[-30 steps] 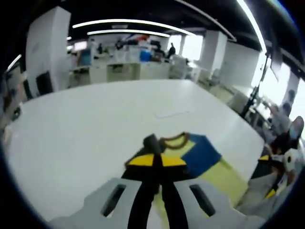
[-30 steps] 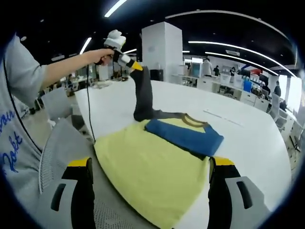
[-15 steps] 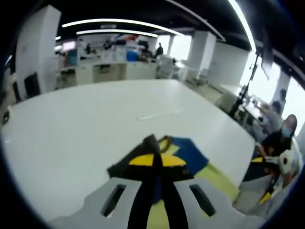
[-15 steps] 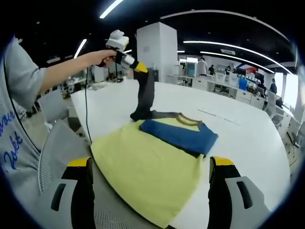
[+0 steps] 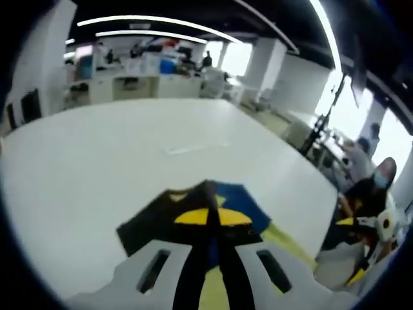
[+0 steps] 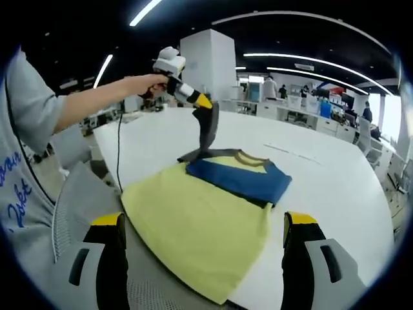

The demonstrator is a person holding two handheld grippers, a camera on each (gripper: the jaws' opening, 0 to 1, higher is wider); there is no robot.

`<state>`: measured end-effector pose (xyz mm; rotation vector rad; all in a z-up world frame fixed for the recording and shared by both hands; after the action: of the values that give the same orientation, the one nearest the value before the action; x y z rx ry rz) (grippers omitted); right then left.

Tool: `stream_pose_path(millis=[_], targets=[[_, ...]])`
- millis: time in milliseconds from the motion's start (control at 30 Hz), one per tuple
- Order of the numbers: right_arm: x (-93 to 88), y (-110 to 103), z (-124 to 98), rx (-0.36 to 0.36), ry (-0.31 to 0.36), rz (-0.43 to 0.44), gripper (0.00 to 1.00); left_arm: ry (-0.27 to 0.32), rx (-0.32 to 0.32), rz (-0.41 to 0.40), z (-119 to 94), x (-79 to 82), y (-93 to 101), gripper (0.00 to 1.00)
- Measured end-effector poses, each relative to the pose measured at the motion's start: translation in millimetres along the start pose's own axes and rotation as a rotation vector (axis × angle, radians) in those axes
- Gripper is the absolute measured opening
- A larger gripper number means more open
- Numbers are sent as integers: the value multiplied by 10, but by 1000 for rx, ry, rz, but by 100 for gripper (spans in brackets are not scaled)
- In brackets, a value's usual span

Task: Fold the garment on the visible template until the final outline fits inside the template.

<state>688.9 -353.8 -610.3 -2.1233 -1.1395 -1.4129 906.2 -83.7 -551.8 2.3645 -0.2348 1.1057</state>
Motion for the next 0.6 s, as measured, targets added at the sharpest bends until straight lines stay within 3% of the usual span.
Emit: stream_pose_path(millis=[233, 367, 600], targets=[[-9, 22, 13, -4, 1, 7, 100, -32, -28, 17, 207, 14, 162, 0], [-22, 44, 1, -19, 6, 9, 100, -41, -34, 66, 255, 46, 272, 0], [-65, 36, 10, -15, 0, 20, 100, -63, -61, 56, 414, 10, 373, 0]])
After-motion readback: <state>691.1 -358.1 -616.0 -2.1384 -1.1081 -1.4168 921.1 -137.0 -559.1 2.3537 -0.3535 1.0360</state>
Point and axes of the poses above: the point that each gripper's makers call its tool centre point, and the gripper's own axes: z roughly forward along the fingers, y roughly to its right, x roughly out of its top, the point moved 7 cm from there along -z, roughly backward along the fingers, and after that the axes turned 9 degrees about -z, right-handed, at the moved point
